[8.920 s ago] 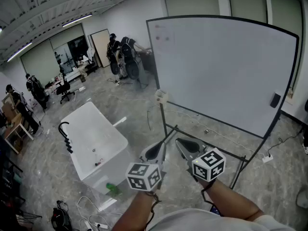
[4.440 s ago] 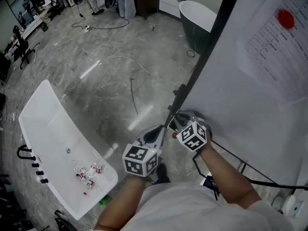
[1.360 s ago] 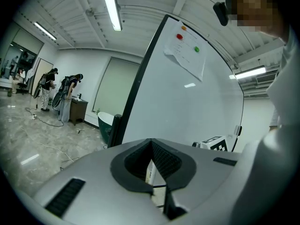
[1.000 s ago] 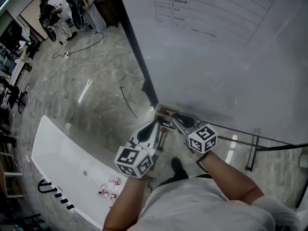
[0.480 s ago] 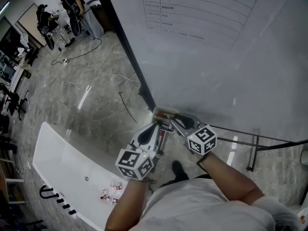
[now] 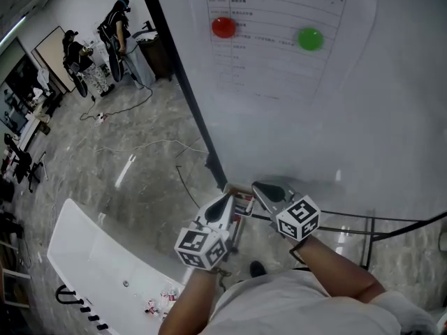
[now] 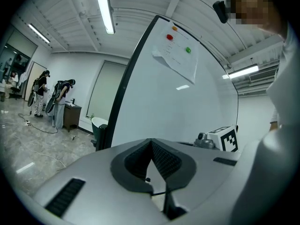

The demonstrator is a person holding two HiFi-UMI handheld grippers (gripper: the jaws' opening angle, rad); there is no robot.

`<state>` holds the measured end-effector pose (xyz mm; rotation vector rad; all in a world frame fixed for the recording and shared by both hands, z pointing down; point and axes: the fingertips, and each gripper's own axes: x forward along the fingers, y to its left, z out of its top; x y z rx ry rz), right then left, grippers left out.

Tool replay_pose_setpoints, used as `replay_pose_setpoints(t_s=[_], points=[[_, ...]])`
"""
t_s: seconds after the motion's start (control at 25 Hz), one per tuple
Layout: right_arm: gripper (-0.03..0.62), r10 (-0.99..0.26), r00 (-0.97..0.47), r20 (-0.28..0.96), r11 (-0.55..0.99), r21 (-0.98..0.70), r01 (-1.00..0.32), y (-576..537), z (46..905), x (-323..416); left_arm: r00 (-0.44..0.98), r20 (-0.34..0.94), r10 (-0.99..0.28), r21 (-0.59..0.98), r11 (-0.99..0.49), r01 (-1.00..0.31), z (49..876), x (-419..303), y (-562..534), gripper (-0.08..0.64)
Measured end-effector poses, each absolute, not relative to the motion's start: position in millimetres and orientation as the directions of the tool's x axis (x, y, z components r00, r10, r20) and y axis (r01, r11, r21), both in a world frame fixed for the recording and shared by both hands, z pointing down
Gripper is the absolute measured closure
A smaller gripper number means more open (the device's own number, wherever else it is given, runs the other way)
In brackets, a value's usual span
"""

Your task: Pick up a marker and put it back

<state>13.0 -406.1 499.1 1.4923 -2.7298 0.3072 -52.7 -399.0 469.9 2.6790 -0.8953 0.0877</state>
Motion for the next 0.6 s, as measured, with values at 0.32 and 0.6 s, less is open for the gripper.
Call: replay_pose_setpoints(t_s=[0.32, 0.6], points=[[0.589, -0.826, -0.562, 0.052, 0.554, -0.110, -0.825, -395.6, 437.5, 4.4, 0.803, 0.090, -0.589, 0.219, -0.775, -0.593, 427.3, -47.2, -401.1, 0.558], [0.589, -0.839, -0.543, 0.029, 0.539, -0.081, -0.838, -395.8, 405.2, -1.3, 0.794, 0.050, -0.606, 0.189, -0.775, -0.604, 400.1, -44.9, -403.8, 0.558]])
